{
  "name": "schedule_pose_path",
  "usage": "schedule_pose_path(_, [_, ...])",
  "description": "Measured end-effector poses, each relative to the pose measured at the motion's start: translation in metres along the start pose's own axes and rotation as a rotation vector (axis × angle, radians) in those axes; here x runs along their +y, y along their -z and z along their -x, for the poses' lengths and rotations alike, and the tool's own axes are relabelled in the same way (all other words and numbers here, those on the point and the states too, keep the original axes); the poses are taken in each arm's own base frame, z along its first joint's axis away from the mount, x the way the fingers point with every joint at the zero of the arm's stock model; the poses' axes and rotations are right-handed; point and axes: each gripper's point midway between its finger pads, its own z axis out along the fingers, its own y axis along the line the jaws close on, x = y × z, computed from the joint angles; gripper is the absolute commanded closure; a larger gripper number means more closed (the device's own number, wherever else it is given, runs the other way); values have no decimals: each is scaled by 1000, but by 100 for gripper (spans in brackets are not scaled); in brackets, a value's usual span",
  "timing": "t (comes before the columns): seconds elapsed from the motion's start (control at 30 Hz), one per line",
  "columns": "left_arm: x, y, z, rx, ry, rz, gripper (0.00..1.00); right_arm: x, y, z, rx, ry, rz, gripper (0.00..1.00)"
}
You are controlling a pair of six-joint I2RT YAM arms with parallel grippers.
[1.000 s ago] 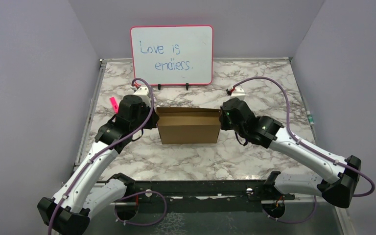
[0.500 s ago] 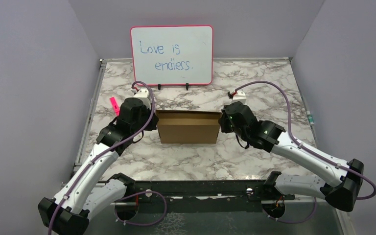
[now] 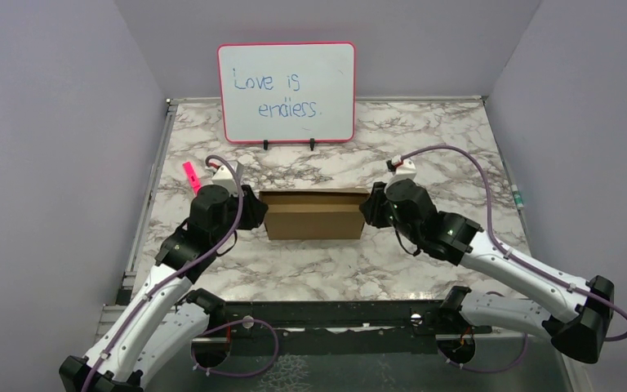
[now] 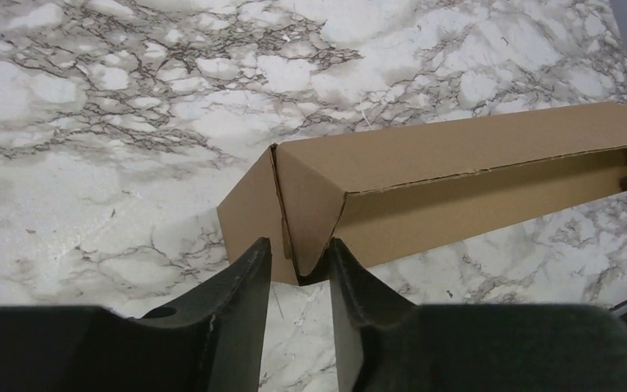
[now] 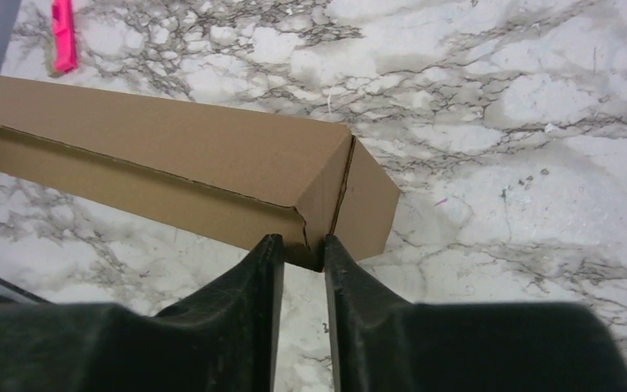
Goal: Fold the paper box
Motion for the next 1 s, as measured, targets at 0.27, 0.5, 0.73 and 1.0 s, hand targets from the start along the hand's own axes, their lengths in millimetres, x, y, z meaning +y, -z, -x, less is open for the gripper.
schedule_pose_path(0.27, [-7,19,2,-27,42,-38,31,3,27,11,-49,-44,74,35])
schedule_pose_path(0.5, [-19,39,29,-117,67,-75,28,7,44,35,-104,-68,93,30])
schedule_pose_path(0.73, [-18,30,63,-174,78,-8,34,16,34,63,-134,-48,55,35])
schedule_pose_path(1.0, [-6,-5,64,-135,71,85,57,2,-1,63,-108,-5,-45,44])
